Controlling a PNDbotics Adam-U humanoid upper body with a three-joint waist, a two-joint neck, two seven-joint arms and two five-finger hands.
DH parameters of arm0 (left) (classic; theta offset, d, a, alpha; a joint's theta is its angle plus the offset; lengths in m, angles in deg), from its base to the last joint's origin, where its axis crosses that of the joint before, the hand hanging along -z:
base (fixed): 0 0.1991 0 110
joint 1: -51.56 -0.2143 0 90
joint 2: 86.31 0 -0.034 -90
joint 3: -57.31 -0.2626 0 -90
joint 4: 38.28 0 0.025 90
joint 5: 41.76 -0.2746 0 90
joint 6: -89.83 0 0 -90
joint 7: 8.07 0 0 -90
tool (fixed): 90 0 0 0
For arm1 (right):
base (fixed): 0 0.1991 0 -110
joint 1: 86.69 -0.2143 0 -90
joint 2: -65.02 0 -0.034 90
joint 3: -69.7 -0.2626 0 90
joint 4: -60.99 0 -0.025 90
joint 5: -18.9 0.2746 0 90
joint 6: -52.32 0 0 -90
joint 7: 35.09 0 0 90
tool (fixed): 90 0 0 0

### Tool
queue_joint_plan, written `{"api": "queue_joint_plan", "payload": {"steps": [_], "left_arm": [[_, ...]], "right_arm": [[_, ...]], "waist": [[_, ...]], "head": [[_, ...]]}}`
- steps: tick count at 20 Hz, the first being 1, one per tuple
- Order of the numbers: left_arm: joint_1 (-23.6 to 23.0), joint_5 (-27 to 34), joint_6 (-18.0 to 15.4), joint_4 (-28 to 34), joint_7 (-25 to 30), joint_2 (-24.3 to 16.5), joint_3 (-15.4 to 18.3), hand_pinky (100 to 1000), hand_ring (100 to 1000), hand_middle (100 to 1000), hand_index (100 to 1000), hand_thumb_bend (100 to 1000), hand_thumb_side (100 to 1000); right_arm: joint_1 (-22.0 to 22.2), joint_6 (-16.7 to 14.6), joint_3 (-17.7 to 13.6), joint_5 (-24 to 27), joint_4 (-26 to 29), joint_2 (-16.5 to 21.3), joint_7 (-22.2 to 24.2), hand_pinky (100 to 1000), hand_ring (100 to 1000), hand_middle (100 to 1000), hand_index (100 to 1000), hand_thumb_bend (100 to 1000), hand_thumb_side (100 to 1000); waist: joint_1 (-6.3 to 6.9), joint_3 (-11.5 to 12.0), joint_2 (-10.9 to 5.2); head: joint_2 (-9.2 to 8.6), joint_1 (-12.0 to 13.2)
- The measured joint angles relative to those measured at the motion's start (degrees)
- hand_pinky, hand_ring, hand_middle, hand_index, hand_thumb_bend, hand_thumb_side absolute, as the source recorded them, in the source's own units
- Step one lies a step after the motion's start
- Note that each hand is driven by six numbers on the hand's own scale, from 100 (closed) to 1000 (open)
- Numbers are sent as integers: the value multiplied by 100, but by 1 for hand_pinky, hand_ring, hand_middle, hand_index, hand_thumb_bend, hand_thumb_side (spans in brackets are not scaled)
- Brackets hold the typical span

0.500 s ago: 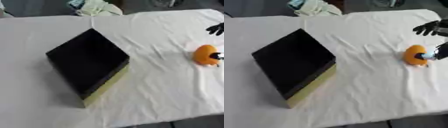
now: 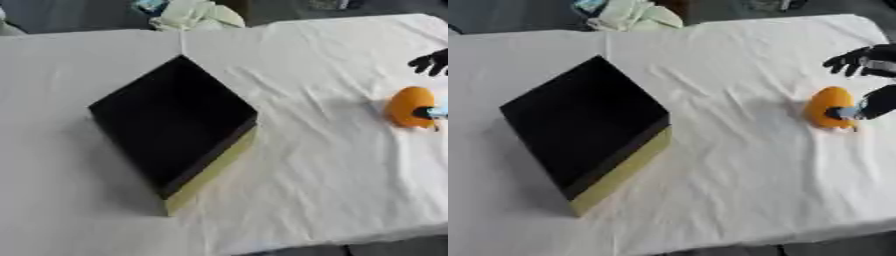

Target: Pick up objects on the table and place them in the box.

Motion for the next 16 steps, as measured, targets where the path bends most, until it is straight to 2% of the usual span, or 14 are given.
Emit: {"api": "queue_joint_plan", "payload": {"steps": [5, 11, 16], "left_arm": [[8, 7, -21, -29, 21, 3, -1, 434, 466, 635, 510, 204, 613], [22, 45, -41, -34, 40, 6, -1, 433, 465, 636, 509, 201, 616], [34, 48, -46, -41, 45, 8, -1, 433, 464, 636, 508, 197, 617]], "right_arm": [[-155, -22, 68, -223, -365, -133, -21, 780, 835, 850, 994, 468, 555], [-281, -47, 94, -734, -810, -207, -135, 795, 856, 862, 994, 555, 531], [-345, -157, 78, -1193, -1092, -242, -331, 793, 857, 861, 992, 556, 536]], "waist": [[42, 25, 50], [67, 40, 97], [72, 39, 123]], "head": [[-43, -36], [-78, -58], [-120, -74]]}}
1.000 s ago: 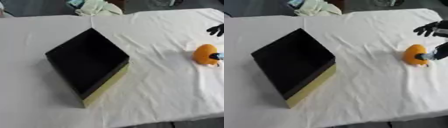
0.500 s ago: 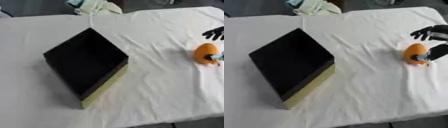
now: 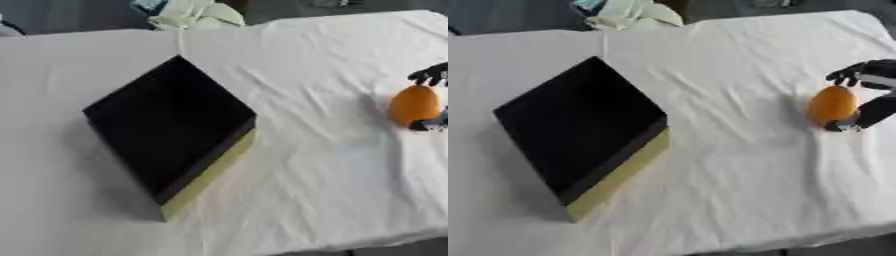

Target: Pick up objects on the table and place them in the box.

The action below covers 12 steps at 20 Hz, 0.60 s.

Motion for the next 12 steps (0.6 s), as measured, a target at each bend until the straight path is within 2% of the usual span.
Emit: {"api": "queue_joint_plan", "payload": {"steps": [6, 12], "left_arm": [[1, 2, -11, -23, 11, 1, 0, 432, 464, 636, 507, 195, 623], [1, 6, -18, -24, 26, 4, 0, 432, 463, 637, 507, 194, 624]], "right_arm": [[-48, -81, -17, -164, -179, -51, -34, 776, 845, 853, 984, 524, 549], [-146, -85, -13, -203, -356, -150, -35, 731, 803, 808, 962, 464, 558]], "waist": [[0, -2, 4], [-2, -5, 16]], "head": [[-5, -19], [-8, -41]]}}
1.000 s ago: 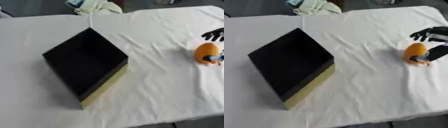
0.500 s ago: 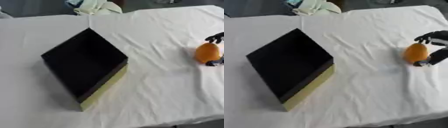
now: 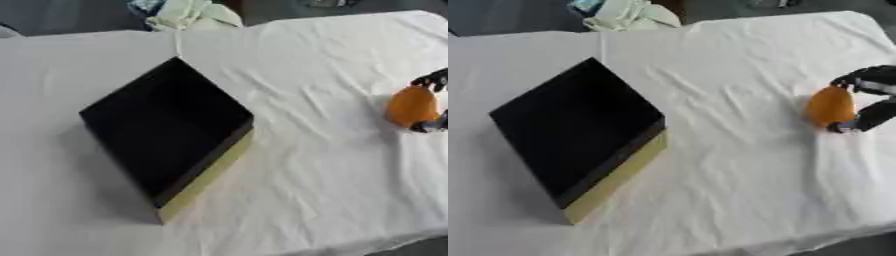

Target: Pick up objects on the table and place them in the box.

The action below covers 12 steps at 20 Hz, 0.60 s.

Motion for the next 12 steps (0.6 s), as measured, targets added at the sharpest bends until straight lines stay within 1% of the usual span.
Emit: {"api": "queue_joint_plan", "payload": {"steps": [4, 5, 6, 7, 8, 9, 10, 11, 12], "left_arm": [[0, 1, 0, -1, 1, 1, 0, 432, 463, 637, 506, 189, 627], [0, 1, 0, -1, 2, 3, 0, 432, 463, 637, 506, 188, 627], [0, 1, 0, -1, 3, 13, 0, 432, 463, 637, 506, 188, 627], [0, 1, 1, -2, 5, 26, 0, 432, 463, 638, 506, 188, 628], [0, 1, 4, -2, 8, 39, 0, 432, 463, 638, 506, 188, 628], [0, 1, 6, -2, 11, 45, 0, 432, 464, 638, 506, 187, 628], [0, 1, 7, -2, 12, 45, 0, 432, 464, 638, 506, 187, 627], [0, 1, 7, -2, 12, 45, 0, 433, 464, 638, 507, 186, 627], [0, 1, 8, -2, 13, 45, 0, 432, 464, 638, 507, 185, 626]], "right_arm": [[-84, -18, 32, 0, -114, -89, -49, 693, 775, 757, 920, 443, 561], [-107, -21, 35, -1, -141, -111, -74, 678, 763, 730, 890, 461, 536], [-124, -15, 37, -18, -165, -130, -108, 663, 750, 713, 869, 457, 480], [-139, -5, 39, -42, -194, -152, -154, 647, 738, 694, 857, 497, 475], [-156, 9, 47, -78, -225, -163, -217, 640, 734, 689, 853, 500, 461], [-161, 22, 53, -125, -254, -174, -293, 615, 716, 665, 833, 501, 418], [-163, 30, 61, -182, -284, -198, -380, 601, 706, 650, 822, 496, 390], [-164, 37, 66, -234, -309, -215, -476, 586, 698, 635, 808, 459, 333], [-177, 44, 67, -282, -324, -233, -579, 583, 695, 630, 802, 440, 320]], "waist": [[10, 0, 3], [13, 0, 3], [14, 0, 4], [14, -1, 4], [14, -1, 4], [14, -1, 5], [13, -1, 5], [13, 0, 5], [12, 1, 5]], "head": [[-9, -13], [-14, -20], [-21, -26], [-25, -27], [-27, -27], [-31, -27], [-40, -27], [-42, -27], [-42, -27]]}}
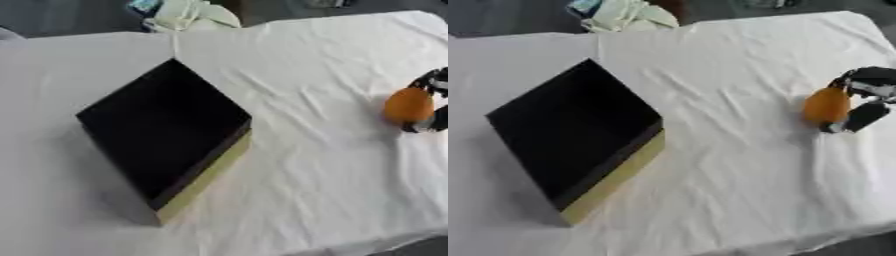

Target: Pick up objects on the table and place them in the box.

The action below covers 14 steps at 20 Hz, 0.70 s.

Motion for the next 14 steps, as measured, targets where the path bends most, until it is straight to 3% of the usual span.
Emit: {"api": "queue_joint_plan", "payload": {"steps": [2, 3, 5, 14], "left_arm": [[0, 0, 1, 0, 1, 0, 0, 432, 464, 639, 506, 183, 627], [0, 0, 2, 0, 2, 1, 0, 433, 464, 639, 506, 183, 625], [0, 0, 3, 0, 3, 1, 0, 433, 464, 639, 507, 184, 625], [-2, -3, 16, 3, 10, 1, 2, 435, 466, 641, 509, 191, 625]], "right_arm": [[-27, 9, 1, -62, -13, -31, -197, 538, 658, 596, 767, 318, 219], [-27, 19, 1, -65, -13, -42, -286, 508, 629, 577, 750, 214, 168], [-3, 46, -2, 33, 20, -64, -408, 493, 614, 571, 747, 100, 143], [338, 453, -429, 1260, 1243, 189, -205, 495, 601, 583, 763, 100, 123]], "waist": [[-7, 1, 0], [-8, 2, 0], [-8, 2, 0], [-58, -52, -18]], "head": [[0, 0], [0, 0], [0, 0], [0, 45]]}}
